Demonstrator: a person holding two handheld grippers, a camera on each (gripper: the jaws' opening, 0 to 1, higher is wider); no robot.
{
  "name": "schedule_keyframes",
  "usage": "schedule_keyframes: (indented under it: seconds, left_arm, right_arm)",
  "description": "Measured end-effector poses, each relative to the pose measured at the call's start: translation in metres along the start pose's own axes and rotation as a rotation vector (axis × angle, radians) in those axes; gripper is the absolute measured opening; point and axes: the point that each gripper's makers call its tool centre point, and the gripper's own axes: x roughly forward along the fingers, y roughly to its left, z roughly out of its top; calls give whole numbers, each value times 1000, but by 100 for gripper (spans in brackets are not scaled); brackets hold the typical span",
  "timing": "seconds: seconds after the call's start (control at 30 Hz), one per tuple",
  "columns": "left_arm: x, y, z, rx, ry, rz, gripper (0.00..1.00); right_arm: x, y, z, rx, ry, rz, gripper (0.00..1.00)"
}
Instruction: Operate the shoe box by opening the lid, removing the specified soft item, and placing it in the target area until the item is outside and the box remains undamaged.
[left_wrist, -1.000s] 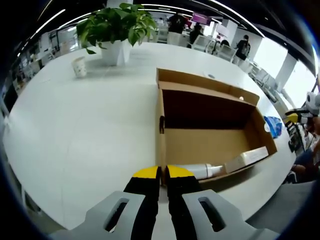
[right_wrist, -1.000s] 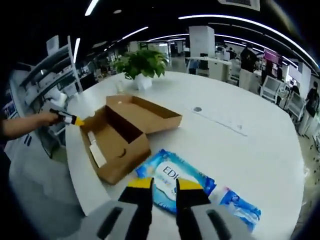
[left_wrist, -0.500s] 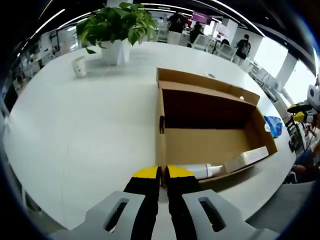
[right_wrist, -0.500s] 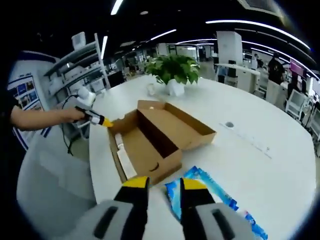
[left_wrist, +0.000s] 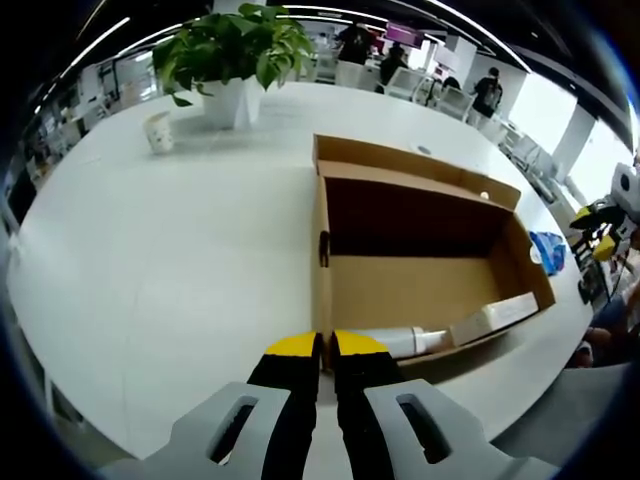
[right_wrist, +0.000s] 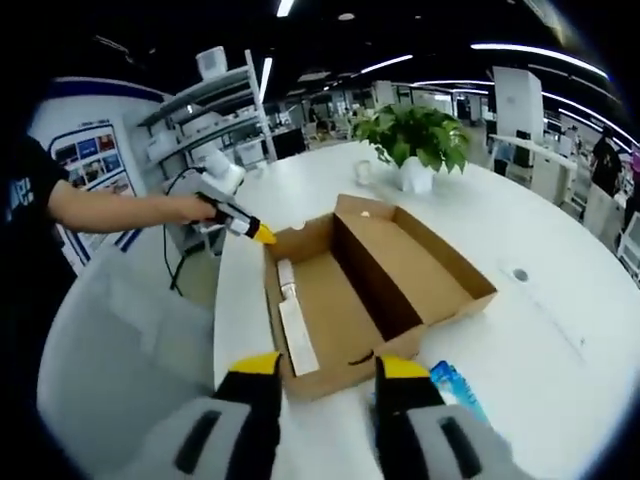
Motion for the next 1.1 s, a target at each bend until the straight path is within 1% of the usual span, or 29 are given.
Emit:
schedule_keyframes:
  seconds: [0.23,0.33,0.5,0.7,0.83,0.97,1.1]
  left_arm:
    - [1,1,0,3,5,4,2]
    - [1,1,0,4,7,2,2]
    - [-3,-5,-2,3,5,0,2]
    - [-6,-9,-4,0,1,-1,2]
    - [-6,-9,-4,2,2,1,2]
    - [-6,-8,-3,-1,1,-1,2]
    - [-6,-8,-3,0,3,0,2]
  right_arm:
    - [17,8,-2,-62,23,40,41]
    - [28,10,-7,-87,54,48,41]
    - [41,8,-9,-102,78,56,42]
    - [57,6,-15,-158,126,58,44]
    - [66,3,-20,-206,162,49,46]
    - [72,-1,-22,-232,192,42,47]
    - [81,2,-26,-253,227,56,47]
